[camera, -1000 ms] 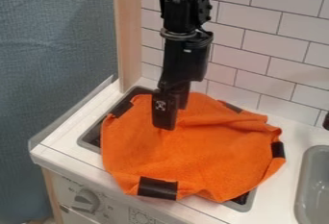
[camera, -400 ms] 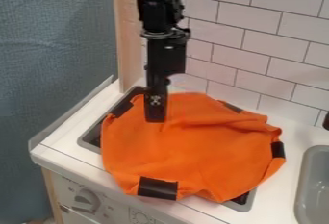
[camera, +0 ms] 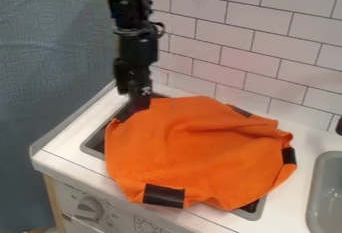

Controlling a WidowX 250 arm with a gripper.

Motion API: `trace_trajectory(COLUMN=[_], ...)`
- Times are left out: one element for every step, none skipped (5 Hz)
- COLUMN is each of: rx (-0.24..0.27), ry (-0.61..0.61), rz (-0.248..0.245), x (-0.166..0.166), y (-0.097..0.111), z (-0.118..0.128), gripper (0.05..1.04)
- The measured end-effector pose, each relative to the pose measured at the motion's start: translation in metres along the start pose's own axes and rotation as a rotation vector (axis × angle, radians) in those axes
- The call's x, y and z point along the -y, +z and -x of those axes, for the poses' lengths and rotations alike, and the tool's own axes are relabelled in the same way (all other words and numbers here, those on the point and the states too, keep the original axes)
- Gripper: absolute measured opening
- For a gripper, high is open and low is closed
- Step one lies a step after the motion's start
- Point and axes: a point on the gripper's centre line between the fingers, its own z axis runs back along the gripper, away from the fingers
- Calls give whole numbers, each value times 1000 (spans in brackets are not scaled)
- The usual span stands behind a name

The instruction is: Fold the cloth from the bottom to the top

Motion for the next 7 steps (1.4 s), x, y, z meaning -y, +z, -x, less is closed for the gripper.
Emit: trace_trajectory(rx=[-6,-12,-45,-32,-15,4,30], ry=[96,212,368,450,459,446,422], rz=[-91,-111,-120,-48,3,32,83], x=[-19,-40,-49,-49,-51,-49,-48], y=[0,-17,-27,-38,-48,-57,-69], z=[6,18,18,13,15,12,6], gripper=[999,999,999,999,999,999,938])
